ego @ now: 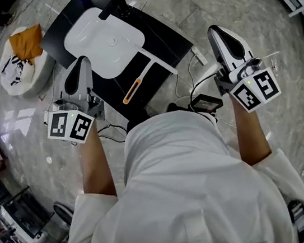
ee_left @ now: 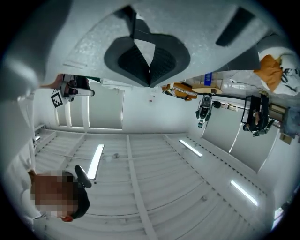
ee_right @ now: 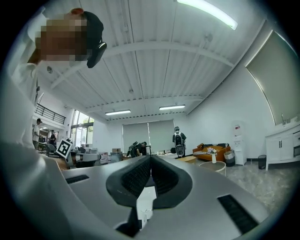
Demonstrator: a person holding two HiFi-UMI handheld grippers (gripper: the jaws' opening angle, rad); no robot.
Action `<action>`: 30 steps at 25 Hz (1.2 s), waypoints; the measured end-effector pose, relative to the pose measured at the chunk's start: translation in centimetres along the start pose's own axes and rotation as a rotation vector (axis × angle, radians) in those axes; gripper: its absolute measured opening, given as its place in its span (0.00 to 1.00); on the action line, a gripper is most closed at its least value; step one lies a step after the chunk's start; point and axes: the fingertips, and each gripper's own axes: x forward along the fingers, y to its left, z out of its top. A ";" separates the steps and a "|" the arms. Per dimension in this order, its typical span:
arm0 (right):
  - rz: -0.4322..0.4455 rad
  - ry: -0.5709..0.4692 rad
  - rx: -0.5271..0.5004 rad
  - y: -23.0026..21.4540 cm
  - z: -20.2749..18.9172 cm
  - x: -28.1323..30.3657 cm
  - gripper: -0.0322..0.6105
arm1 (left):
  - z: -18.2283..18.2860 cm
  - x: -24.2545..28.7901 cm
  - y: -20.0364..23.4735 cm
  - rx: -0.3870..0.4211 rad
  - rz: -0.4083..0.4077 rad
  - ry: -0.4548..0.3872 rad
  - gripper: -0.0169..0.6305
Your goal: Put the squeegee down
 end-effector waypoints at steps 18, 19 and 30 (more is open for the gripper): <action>0.020 0.065 0.033 1.0 -3.8 -0.1 0.07 | -2.6 -2.5 1.2 -0.010 0.114 -0.010 0.05; 0.019 0.069 0.034 0.9 -4.0 -0.2 0.07 | -2.7 -2.3 1.1 -0.013 0.110 -0.005 0.05; 0.019 0.083 0.049 0.1 -4.5 -0.4 0.07 | -3.8 -0.4 0.1 -0.030 0.064 0.027 0.05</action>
